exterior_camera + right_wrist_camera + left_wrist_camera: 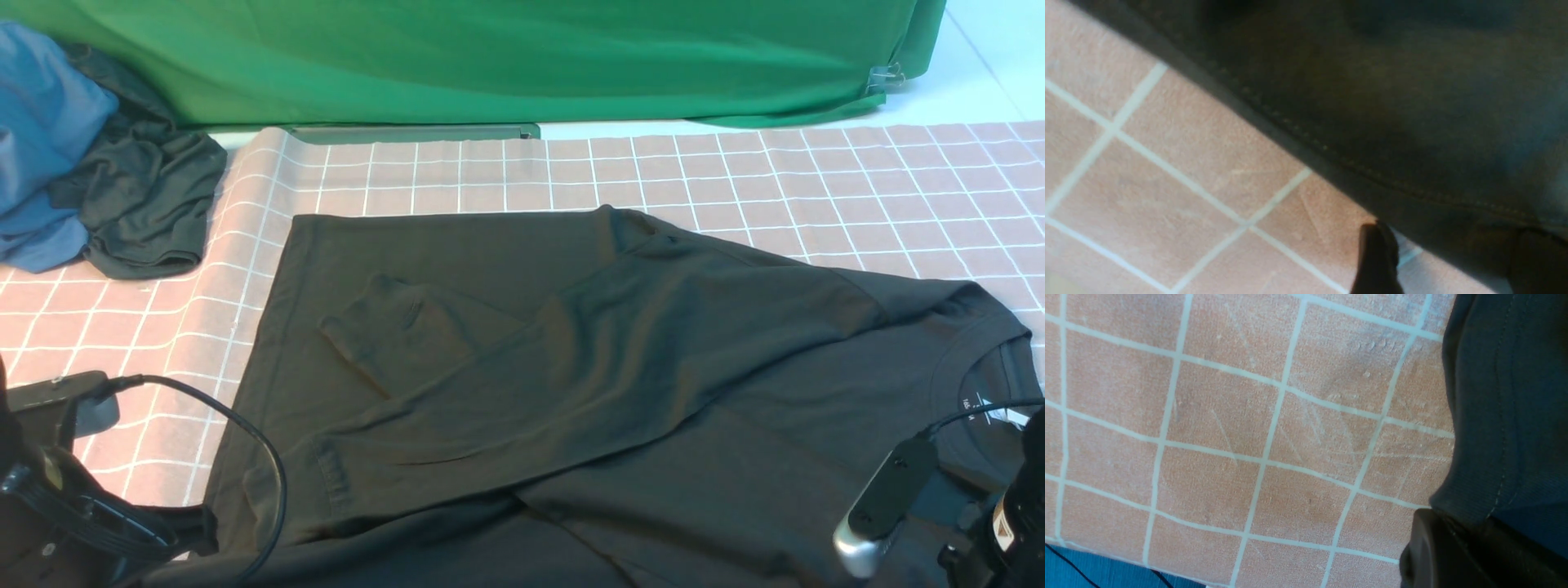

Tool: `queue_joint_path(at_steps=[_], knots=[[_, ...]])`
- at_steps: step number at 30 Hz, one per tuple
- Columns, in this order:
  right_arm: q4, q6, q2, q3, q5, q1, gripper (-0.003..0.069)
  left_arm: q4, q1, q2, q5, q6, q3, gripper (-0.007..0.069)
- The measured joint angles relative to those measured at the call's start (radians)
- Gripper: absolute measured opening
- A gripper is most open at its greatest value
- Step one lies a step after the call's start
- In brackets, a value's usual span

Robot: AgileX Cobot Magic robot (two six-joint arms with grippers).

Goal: Fold a long-sleeved shirt over a pink coffee tablecloth.
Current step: 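Grasp the near edge of the shirt at its hem and shoulder corners, then fold the black garment in half by bringing its near edge over to the far edge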

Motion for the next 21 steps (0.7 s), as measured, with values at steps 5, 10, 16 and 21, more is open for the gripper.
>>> queue_joint_path(at_steps=[5, 10, 16, 21], knots=[[-0.019, 0.0, -0.005, 0.013, -0.018, 0.022, 0.0457, 0.0, 0.0, 0.0, -0.013, 0.0, 0.0, 0.0044], [-0.051, -0.012, -0.005, 0.015, -0.035, 0.022, 0.0225, -0.004, 0.0, 0.0, -0.017, 0.0, 0.0, 0.0044], [-0.02, -0.017, -0.015, -0.029, -0.007, 0.027, 0.0057, -0.01, 0.0, 0.0, -0.017, -0.004, -0.012, 0.0044], [-0.003, -0.015, -0.107, -0.084, 0.055, 0.03, 0.0055, -0.014, 0.0, 0.0, 0.002, -0.012, -0.044, 0.0044]])
